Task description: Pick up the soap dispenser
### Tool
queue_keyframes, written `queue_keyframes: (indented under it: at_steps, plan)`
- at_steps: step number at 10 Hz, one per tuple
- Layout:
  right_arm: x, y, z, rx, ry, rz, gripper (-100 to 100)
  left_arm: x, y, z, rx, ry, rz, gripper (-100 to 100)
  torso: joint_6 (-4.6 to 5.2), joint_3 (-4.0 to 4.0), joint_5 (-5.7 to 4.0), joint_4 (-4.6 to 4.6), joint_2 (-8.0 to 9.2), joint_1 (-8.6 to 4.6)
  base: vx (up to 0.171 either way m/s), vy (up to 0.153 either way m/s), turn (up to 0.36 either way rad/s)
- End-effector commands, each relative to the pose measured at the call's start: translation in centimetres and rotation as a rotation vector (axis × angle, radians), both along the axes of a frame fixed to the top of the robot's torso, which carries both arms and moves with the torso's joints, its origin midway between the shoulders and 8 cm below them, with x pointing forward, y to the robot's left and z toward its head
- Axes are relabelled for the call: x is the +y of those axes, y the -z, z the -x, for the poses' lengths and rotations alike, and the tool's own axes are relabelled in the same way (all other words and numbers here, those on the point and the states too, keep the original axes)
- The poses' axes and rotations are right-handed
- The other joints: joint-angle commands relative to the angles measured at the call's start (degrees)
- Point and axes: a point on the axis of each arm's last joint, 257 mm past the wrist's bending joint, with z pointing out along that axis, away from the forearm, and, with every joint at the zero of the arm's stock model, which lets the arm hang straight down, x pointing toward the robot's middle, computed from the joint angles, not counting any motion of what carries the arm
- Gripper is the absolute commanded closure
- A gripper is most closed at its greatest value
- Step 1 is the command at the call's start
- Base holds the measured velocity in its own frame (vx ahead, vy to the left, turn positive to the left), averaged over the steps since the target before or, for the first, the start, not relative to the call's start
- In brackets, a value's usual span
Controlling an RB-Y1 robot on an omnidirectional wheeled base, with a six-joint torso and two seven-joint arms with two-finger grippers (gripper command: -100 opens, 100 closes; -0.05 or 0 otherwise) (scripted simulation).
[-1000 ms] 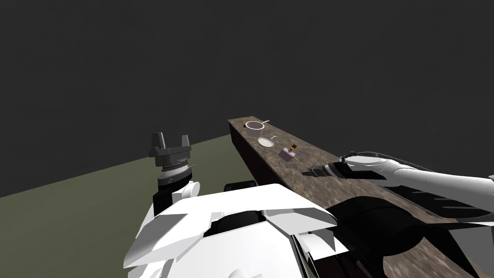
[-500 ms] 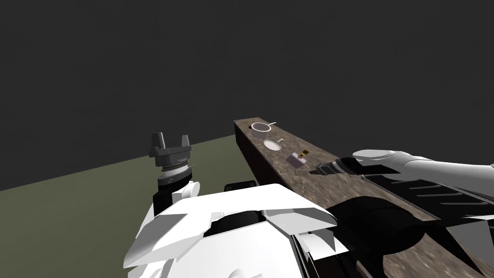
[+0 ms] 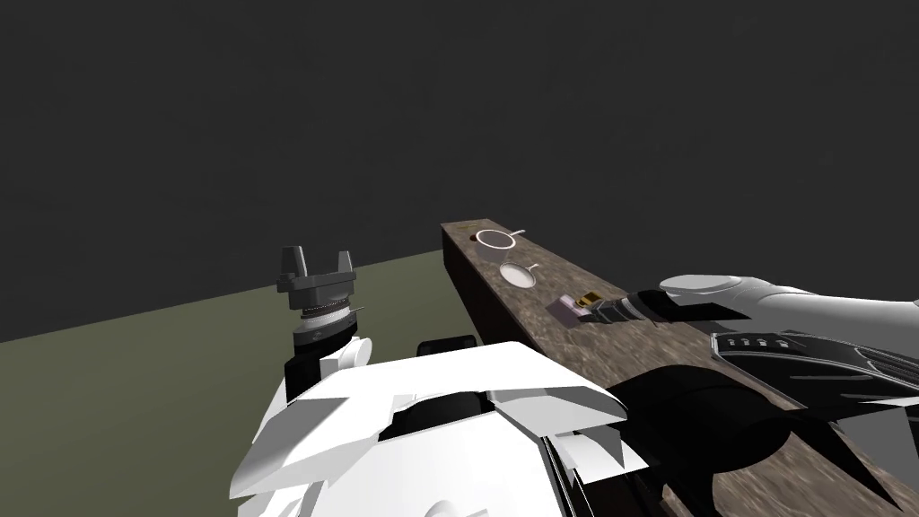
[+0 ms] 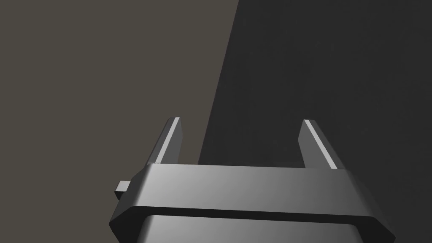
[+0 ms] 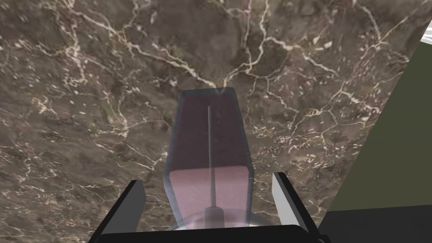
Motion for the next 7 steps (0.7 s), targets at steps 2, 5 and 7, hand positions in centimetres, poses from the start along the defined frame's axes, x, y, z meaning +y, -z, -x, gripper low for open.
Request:
queue_keyframes:
  at_steps: [2, 5, 7]
  plan:
    - [-0.21, 1.75, 1.18, -0.004, 0.016, 0.000, -100, 0.00, 0.00, 0.00, 0.000, 0.000, 0.000, 0, 0.01, 0.02, -0.01, 0.01, 0.03, -0.02, 0.013, 0.003, 0.072]
    - [-0.15, 1.51, 0.90, -0.003, 0.012, -0.002, 100, 0.00, 0.00, 0.00, 0.000, 0.000, 0.000, 0, 0.02, 0.06, 0.00, 0.03, 0.10, -0.05, 0.000, 0.000, 0.000]
    - [-0.16, 1.50, 0.89, -0.004, 0.012, -0.001, 100, 0.00, 0.00, 0.00, 0.000, 0.000, 0.000, 0, 0.02, 0.06, -0.01, 0.03, 0.10, -0.06, 0.000, 0.000, 0.000]
